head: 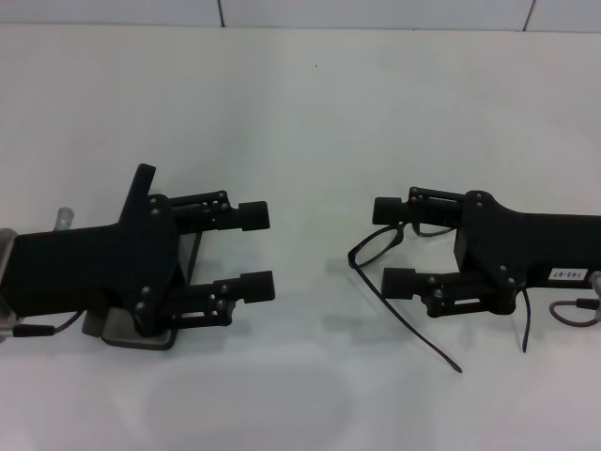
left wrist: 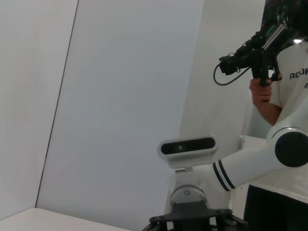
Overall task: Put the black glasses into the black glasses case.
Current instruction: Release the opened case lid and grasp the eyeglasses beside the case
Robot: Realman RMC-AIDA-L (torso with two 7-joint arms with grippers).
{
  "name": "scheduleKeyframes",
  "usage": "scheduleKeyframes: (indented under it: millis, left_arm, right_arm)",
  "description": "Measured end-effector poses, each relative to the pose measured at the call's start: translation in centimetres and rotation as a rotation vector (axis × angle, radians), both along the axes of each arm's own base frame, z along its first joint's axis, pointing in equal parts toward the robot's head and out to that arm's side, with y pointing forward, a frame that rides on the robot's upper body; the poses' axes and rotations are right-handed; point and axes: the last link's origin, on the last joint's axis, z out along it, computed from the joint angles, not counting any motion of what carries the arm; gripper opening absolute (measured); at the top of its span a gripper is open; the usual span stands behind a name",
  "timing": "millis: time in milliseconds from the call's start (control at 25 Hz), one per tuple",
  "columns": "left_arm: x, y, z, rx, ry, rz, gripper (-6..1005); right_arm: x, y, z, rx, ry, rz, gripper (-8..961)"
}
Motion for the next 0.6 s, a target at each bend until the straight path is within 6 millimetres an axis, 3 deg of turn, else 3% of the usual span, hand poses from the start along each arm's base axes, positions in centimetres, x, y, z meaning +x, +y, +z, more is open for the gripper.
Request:
scheduleKeyframes:
  millis: [600]
  left_arm:
    - [0.06,-0.12,-0.2,0.0,-0.006,0.001,693]
  right_arm:
    - [0.16,-0.04,-0.04,0.001,-0.006,-0.004,840]
